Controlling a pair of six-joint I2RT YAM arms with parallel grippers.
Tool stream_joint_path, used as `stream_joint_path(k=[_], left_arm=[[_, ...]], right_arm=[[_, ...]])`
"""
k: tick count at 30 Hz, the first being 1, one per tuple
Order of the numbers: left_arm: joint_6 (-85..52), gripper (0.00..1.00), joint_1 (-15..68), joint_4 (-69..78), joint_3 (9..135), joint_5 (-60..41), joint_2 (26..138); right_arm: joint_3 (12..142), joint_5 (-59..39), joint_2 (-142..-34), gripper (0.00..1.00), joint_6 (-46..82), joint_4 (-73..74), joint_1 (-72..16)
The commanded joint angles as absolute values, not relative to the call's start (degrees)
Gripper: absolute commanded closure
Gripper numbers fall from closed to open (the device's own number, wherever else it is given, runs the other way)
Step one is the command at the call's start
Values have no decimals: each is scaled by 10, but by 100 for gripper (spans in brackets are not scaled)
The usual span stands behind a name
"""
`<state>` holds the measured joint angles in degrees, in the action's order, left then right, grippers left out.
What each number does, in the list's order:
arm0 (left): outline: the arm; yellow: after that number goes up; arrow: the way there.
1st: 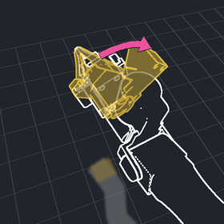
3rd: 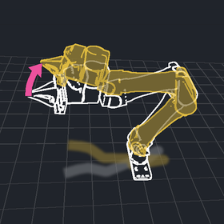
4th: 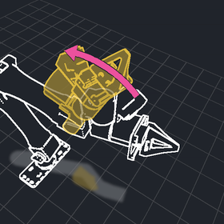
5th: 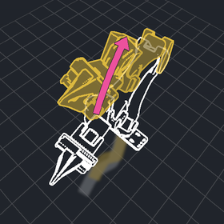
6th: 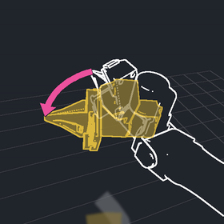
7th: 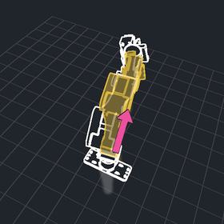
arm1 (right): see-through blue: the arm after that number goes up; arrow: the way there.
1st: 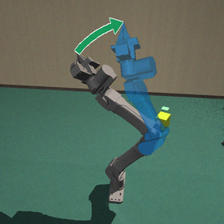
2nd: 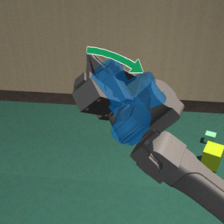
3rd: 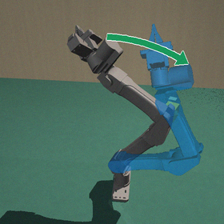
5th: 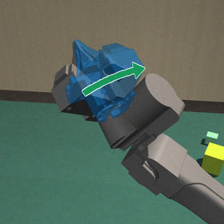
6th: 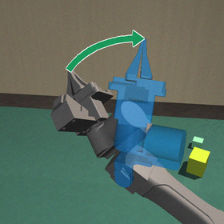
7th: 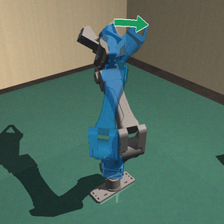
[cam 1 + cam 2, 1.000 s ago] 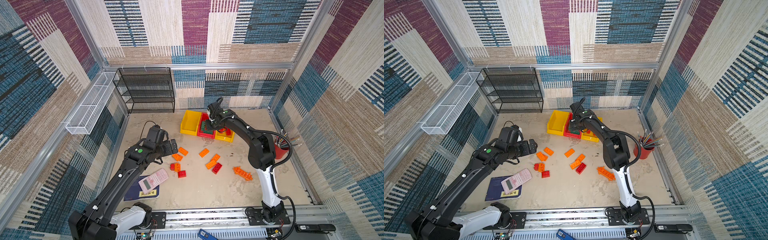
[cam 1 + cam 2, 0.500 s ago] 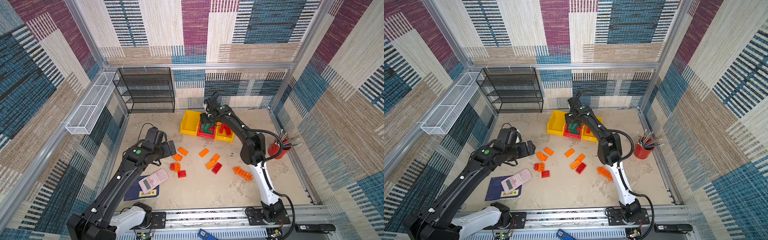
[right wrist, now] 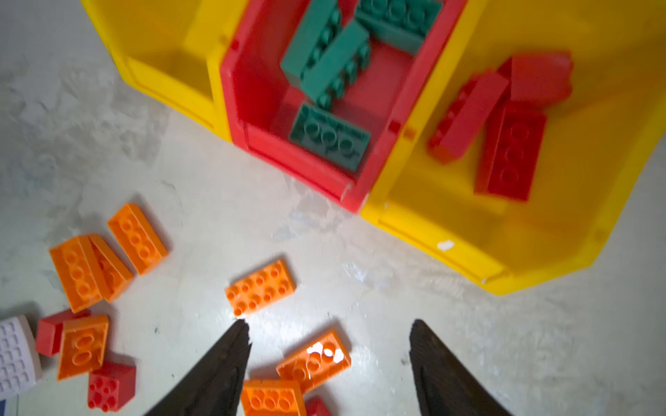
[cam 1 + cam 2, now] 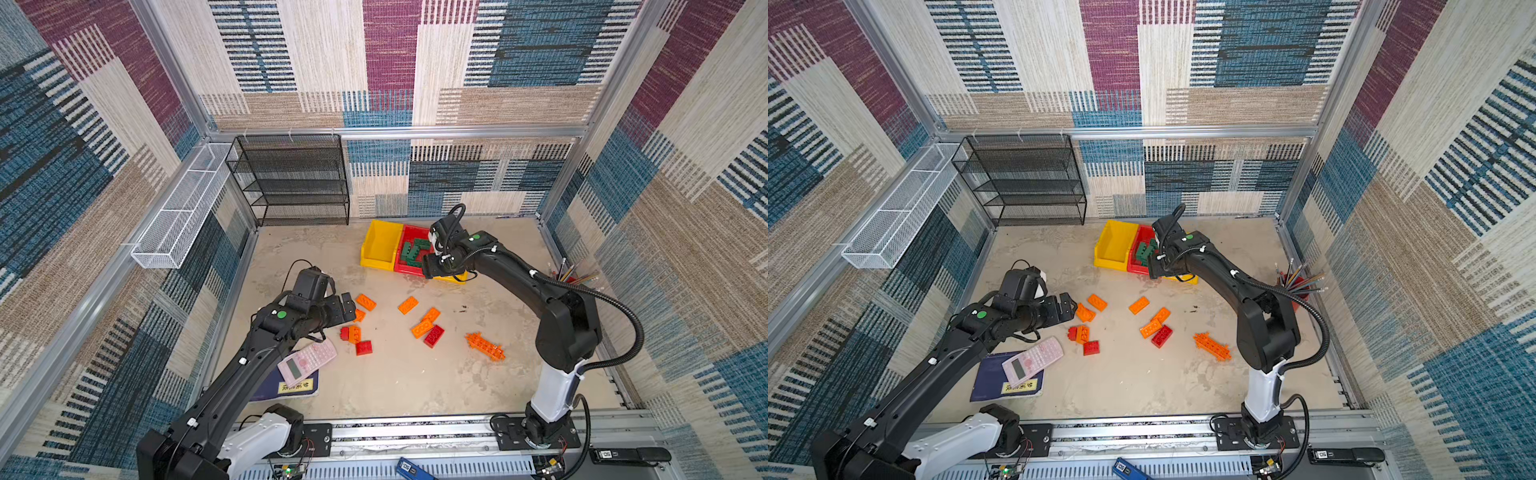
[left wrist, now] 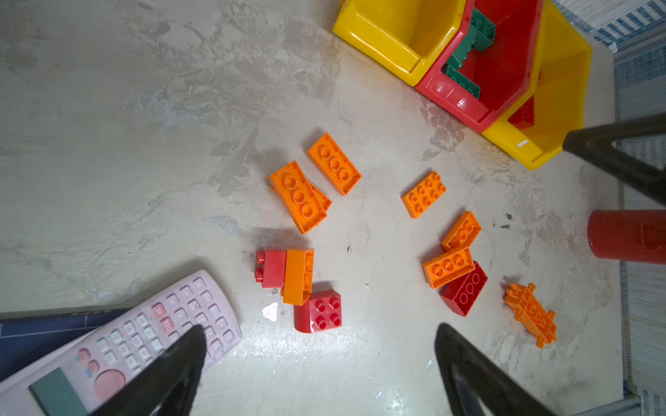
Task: Sort the legos into containers by color
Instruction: 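Move the right gripper back to the red brick among orange bricks and grasp it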
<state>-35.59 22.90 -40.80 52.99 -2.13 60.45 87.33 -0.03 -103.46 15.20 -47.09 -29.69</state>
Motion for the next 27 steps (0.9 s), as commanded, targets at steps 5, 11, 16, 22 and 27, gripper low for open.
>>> stream_joint_path(k=[5, 11, 16, 22, 27], left_arm=[[-399, 1, 232, -371, 476, -72, 578], [-410, 1, 234, -364, 458, -79, 563], [-403, 1, 234, -363, 459, -81, 564], [-390, 1, 234, -366, 460, -81, 561], [-373, 1, 234, -373, 465, -81, 561]], right_arm=[[708, 0, -940, 27, 260, -450, -340], [633, -10, -895, 21, 336, -442, -366], [605, -25, -891, 20, 385, -431, -389], [594, -23, -904, 22, 433, -426, -411], [587, 4, -909, 26, 465, -419, -418]])
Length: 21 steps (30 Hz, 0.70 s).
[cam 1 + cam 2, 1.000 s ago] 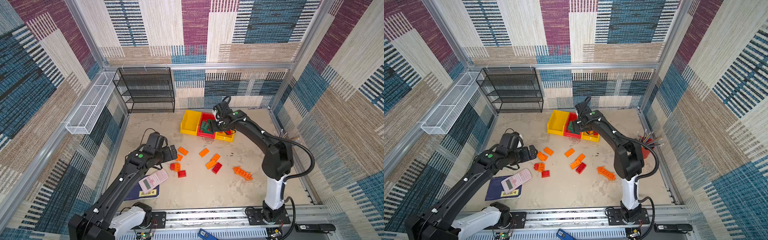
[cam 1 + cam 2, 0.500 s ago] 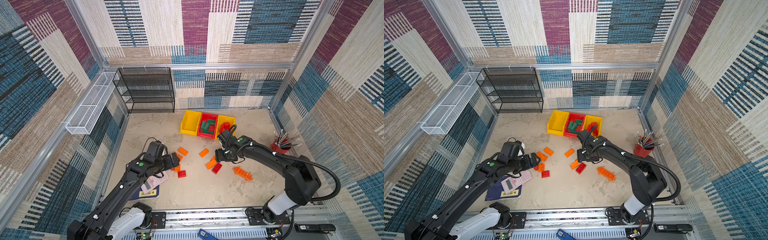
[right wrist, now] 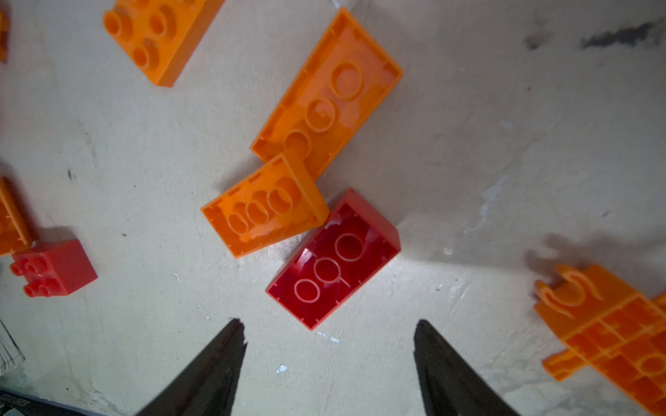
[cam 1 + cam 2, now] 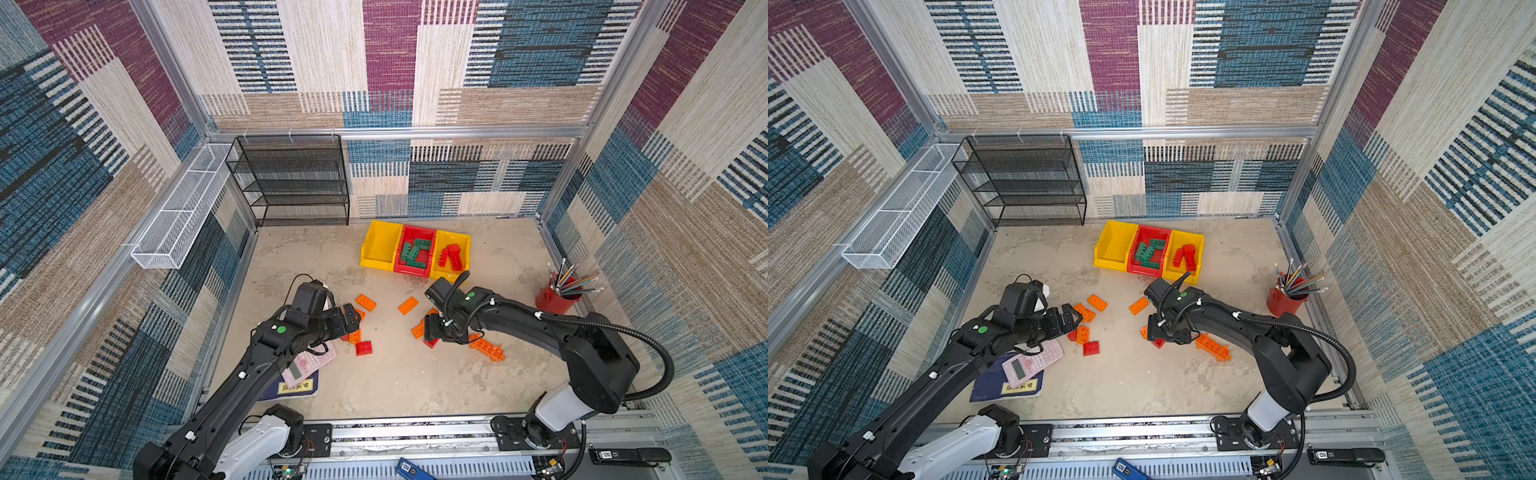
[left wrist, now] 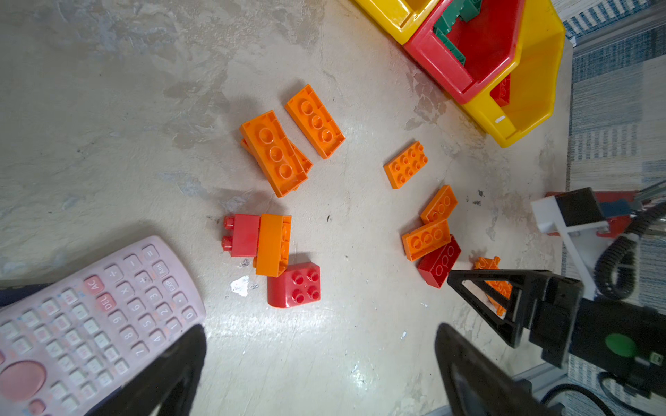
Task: Sort the legos into containers by color
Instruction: 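Move the right gripper back to the red brick among orange bricks and grasp it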
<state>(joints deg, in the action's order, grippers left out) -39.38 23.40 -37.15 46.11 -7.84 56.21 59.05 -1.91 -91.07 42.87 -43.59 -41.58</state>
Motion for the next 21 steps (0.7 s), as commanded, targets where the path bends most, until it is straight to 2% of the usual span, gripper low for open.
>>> stream_joint_path(k=[1, 21], left_arm=[[-369, 1, 234, -373, 466, -80, 562], [-322, 1, 233, -383, 464, -86, 551]], right_arm=[[584, 5, -908, 27, 471, -415, -417], [635, 11, -995, 30, 507, -427, -429]])
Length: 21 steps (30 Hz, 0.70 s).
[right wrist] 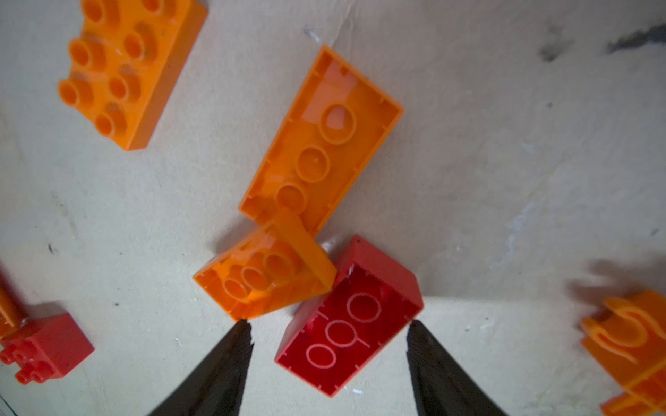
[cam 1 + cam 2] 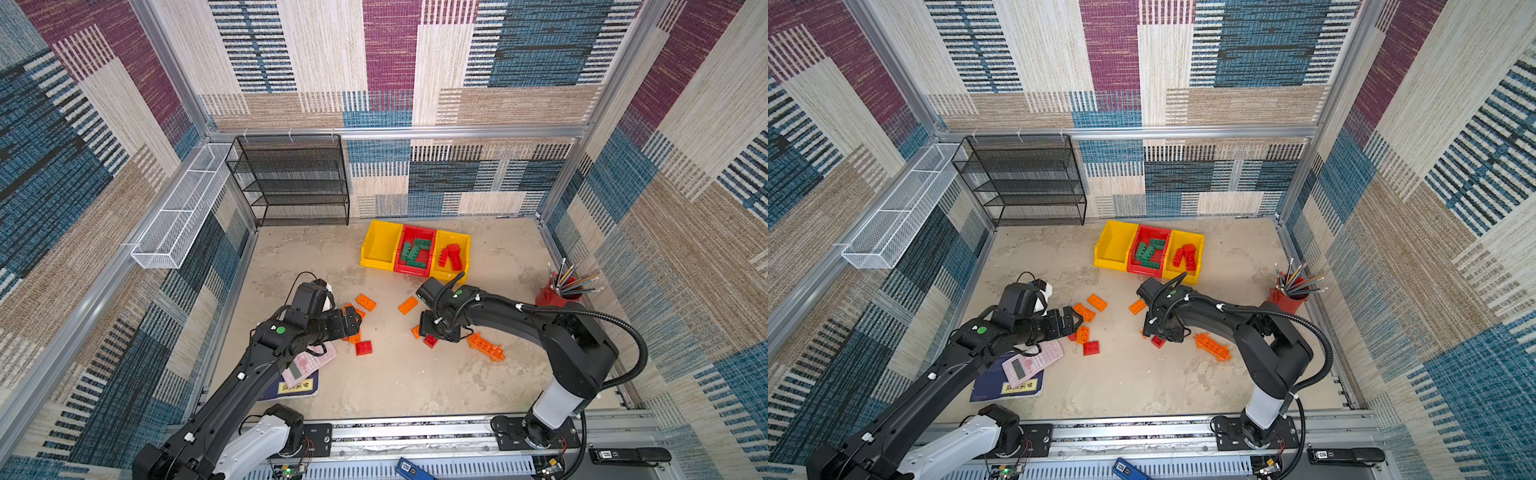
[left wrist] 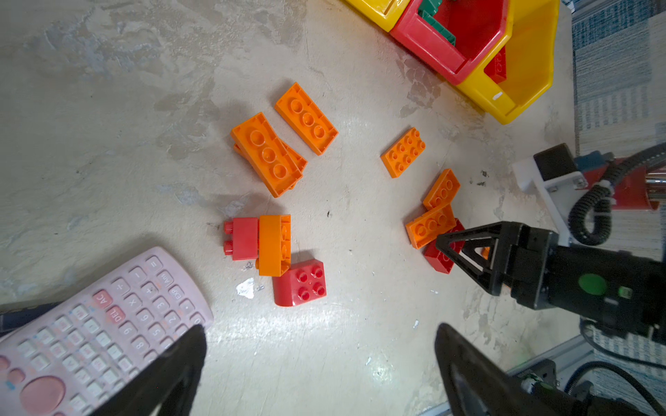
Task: Sort the legos into containers by color
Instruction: 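Move the right gripper back to the red brick among orange bricks and grasp it, then carry the red brick with the right gripper and release it into the yellow bin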
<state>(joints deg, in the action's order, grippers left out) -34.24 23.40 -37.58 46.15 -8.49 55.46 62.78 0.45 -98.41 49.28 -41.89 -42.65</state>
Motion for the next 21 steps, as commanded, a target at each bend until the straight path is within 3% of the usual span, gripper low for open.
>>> stream_joint_path(k=[1, 21], left_arm=[[-320, 1, 234, -384, 464, -86, 549], [-305, 1, 232, -381, 455, -98, 528]], right_arm=[[636, 15, -997, 31, 511, -430, -432], [607, 31, -998, 58, 509, -444, -436]])
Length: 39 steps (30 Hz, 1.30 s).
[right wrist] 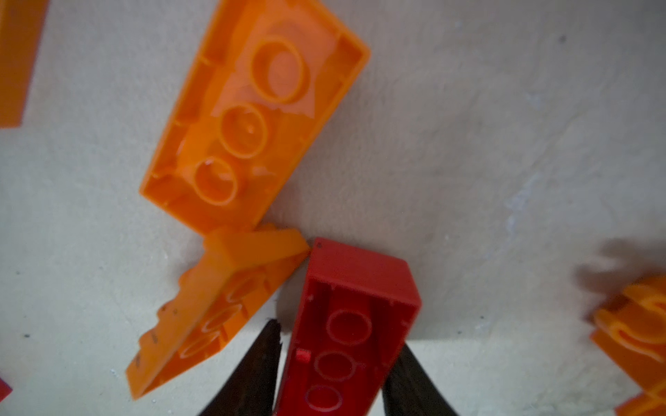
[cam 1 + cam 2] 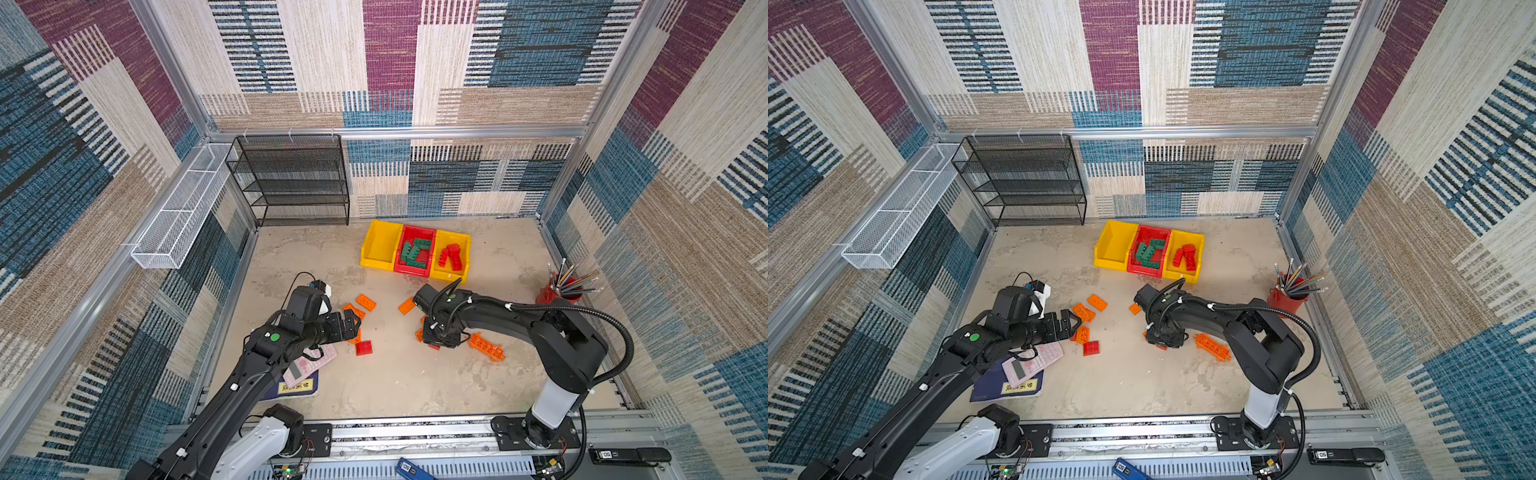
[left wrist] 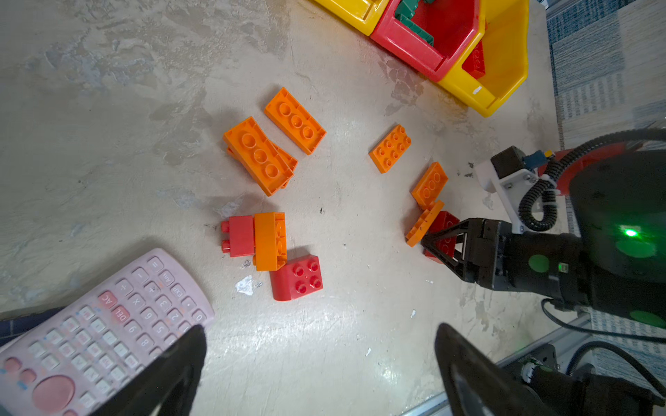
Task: Sort the legos into containers by color
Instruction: 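Carry the red brick with the right gripper and release it into the yellow bin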
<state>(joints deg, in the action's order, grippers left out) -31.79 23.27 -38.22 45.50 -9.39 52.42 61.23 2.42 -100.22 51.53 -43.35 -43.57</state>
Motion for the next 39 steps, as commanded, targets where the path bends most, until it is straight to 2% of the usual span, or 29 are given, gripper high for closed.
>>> stream_joint_path(k=[1, 6, 10, 19, 26, 32, 39], left_arm=[[-310, 1, 232, -377, 456, -98, 531], [-332, 1, 232, -362, 476, -106, 559], [-344, 1, 231, -347, 491, -94, 585], [-365, 1, 232, -340, 547, -90, 646], [-348, 1, 232, -389, 599, -60, 661], [-331, 1, 232, -432, 639, -25, 667], [-321, 1, 231, -446, 657, -7, 673]], right_arm=[[606, 33, -995, 59, 503, -444, -436], [620, 47, -996, 65, 464, -460, -434], [654, 59, -979, 66, 428, -476, -421], [757, 55, -955, 65, 310, -441, -311], [874, 41, -1047, 65, 227, -407, -216], [961, 19, -1140, 64, 202, -390, -182], [1074, 41, -1246, 61, 172, -412, -174]])
